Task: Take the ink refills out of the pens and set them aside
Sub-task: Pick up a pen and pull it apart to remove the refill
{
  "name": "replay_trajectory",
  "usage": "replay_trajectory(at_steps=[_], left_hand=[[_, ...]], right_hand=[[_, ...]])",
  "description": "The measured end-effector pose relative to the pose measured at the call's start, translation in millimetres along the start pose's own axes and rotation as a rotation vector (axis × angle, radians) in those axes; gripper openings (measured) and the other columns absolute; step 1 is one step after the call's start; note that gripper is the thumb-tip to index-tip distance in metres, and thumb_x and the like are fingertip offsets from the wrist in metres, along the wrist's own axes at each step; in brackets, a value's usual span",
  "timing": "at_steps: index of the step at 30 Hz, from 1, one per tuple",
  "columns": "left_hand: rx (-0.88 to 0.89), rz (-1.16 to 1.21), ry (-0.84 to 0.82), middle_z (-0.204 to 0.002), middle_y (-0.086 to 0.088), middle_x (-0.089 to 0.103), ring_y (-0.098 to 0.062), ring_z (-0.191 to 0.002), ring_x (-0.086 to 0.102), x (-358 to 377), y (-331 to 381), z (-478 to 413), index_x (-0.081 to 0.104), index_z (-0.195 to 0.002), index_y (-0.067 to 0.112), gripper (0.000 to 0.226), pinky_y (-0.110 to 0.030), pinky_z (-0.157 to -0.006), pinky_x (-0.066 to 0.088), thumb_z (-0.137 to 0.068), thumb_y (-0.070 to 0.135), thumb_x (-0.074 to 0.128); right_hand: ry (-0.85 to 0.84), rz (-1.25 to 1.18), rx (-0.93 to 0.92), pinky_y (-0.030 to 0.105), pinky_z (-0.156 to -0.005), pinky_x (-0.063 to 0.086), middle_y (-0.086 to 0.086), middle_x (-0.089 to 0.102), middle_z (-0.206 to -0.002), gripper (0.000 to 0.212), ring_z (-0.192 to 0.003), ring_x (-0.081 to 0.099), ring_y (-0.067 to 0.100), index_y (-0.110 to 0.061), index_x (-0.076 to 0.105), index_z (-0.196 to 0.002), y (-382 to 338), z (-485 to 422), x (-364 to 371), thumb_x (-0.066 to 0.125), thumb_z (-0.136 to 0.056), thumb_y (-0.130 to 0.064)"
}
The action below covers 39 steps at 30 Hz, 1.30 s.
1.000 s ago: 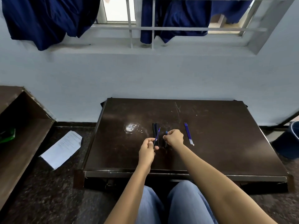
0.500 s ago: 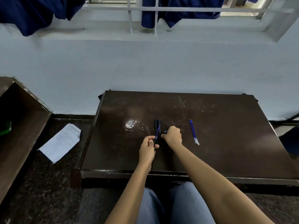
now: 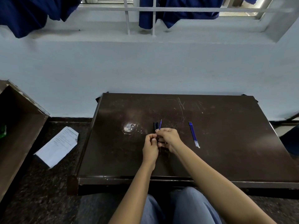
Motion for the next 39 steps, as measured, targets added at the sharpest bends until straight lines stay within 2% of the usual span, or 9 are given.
replay_trajectory(at_steps=[3, 5, 7, 10, 12, 15, 20, 35, 39], left_hand=[[-0.057, 0.029, 0.017, -0.081, 0.000, 0.063, -0.009, -0.061, 0.046, -3.0, -3.9, -7.2, 0.051, -0.113, 0.020, 0.018, -0.022, -0.052, 0.034, -0.102, 0.021, 0.037], [-0.093, 0.040, 0.018, -0.078, 0.001, 0.062, -0.010, -0.056, 0.040, -5.5, -6.4, -12.7, 0.049, -0.114, 0.019, 0.017, -0.021, -0.049, 0.032, -0.103, 0.021, 0.037], [-0.105, 0.056, 0.013, -0.077, 0.001, 0.060, -0.009, -0.053, 0.036, -7.5, -6.1, -17.4, 0.049, -0.114, 0.017, 0.016, -0.018, -0.045, 0.030, -0.103, 0.020, 0.037], [-0.116, 0.077, -0.002, -0.076, 0.001, 0.059, -0.008, -0.051, 0.034, -8.7, -4.4, -23.0, 0.051, -0.113, 0.015, 0.017, -0.014, -0.039, 0.029, -0.103, 0.020, 0.038], [-0.119, 0.079, -0.008, -0.075, 0.001, 0.059, -0.007, -0.050, 0.034, -9.9, -4.1, -25.6, 0.052, -0.111, 0.016, 0.017, -0.014, -0.039, 0.028, -0.103, 0.020, 0.039], [-0.119, 0.075, -0.009, -0.076, 0.002, 0.060, -0.007, -0.050, 0.034, -11.3, -6.6, -29.8, 0.053, -0.104, 0.019, 0.014, -0.014, -0.039, 0.029, -0.103, 0.021, 0.039], [-0.057, -0.012, -0.030, -0.079, 0.003, 0.062, -0.007, -0.053, 0.040, -9.6, -9.7, -34.4, 0.055, -0.106, 0.021, 0.016, -0.015, -0.046, 0.034, -0.102, 0.024, 0.040], [-0.037, -0.026, -0.014, -0.076, 0.005, 0.063, -0.006, -0.054, 0.041, -6.4, -12.9, -34.5, 0.056, -0.106, 0.022, 0.016, -0.018, -0.050, 0.035, -0.102, 0.025, 0.040], [-0.040, -0.017, -0.005, -0.075, 0.004, 0.063, -0.007, -0.055, 0.041, -6.1, -10.3, -33.8, 0.056, -0.105, 0.021, 0.016, -0.019, -0.051, 0.034, -0.102, 0.024, 0.041]], right_hand=[[0.003, -0.112, -0.042, 0.025, -0.056, 0.052, 0.005, 0.065, -0.076, 0.020, -0.062, 0.061, 0.012, -0.002, 0.064, -0.111, -28.5, -17.4, 3.7, 0.057, -0.093, -0.007], [0.027, -0.054, -0.133, 0.023, -0.057, 0.051, 0.005, 0.064, -0.077, 0.022, -0.062, 0.060, 0.011, 0.001, 0.065, -0.112, -51.8, -33.3, 0.2, 0.055, -0.093, -0.005], [0.087, 0.250, -0.295, 0.019, -0.056, 0.052, 0.008, 0.067, -0.080, 0.022, -0.063, 0.061, 0.012, 0.000, 0.069, -0.109, -77.1, -50.6, -3.6, 0.056, -0.092, -0.005], [0.113, 0.835, -0.498, 0.035, -0.089, 0.054, 0.014, 0.071, -0.108, 0.025, -0.097, 0.067, 0.027, -0.010, 0.072, -0.110, -99.9, -70.5, 5.8, 0.054, -0.093, -0.009], [0.100, 1.052, -0.540, 0.041, -0.094, 0.052, 0.014, 0.068, -0.115, 0.027, -0.105, 0.064, 0.033, -0.014, 0.072, -0.112, -101.1, -80.2, 12.2, 0.053, -0.092, -0.008], [0.085, 1.190, -0.575, 0.043, -0.091, 0.052, 0.015, 0.067, -0.115, 0.027, -0.104, 0.063, 0.035, -0.014, 0.070, -0.112, -97.9, -88.2, 17.6, 0.054, -0.092, -0.006], [0.075, 1.280, -0.613, 0.042, -0.086, 0.050, 0.016, 0.066, -0.114, 0.025, -0.105, 0.061, 0.036, -0.012, 0.068, -0.110, -94.8, -104.5, 21.3, 0.054, -0.091, -0.006], [0.080, 1.201, -0.655, 0.047, -0.092, 0.048, 0.015, 0.063, -0.116, 0.024, -0.109, 0.057, 0.035, -0.009, 0.068, -0.112, -85.5, -115.4, 18.0, 0.055, -0.092, -0.010], [0.103, 1.099, -0.641, 0.046, -0.095, 0.048, 0.014, 0.063, -0.118, 0.025, -0.110, 0.058, 0.033, -0.009, 0.067, -0.115, -89.2, -110.8, 7.3, 0.057, -0.091, -0.010]])
Point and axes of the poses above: each hand's wrist, its own z-axis away from the middle knuckle, its own x-axis out of the palm, y = z × x, the point moved 7 cm from there along -z, towards the middle knuckle
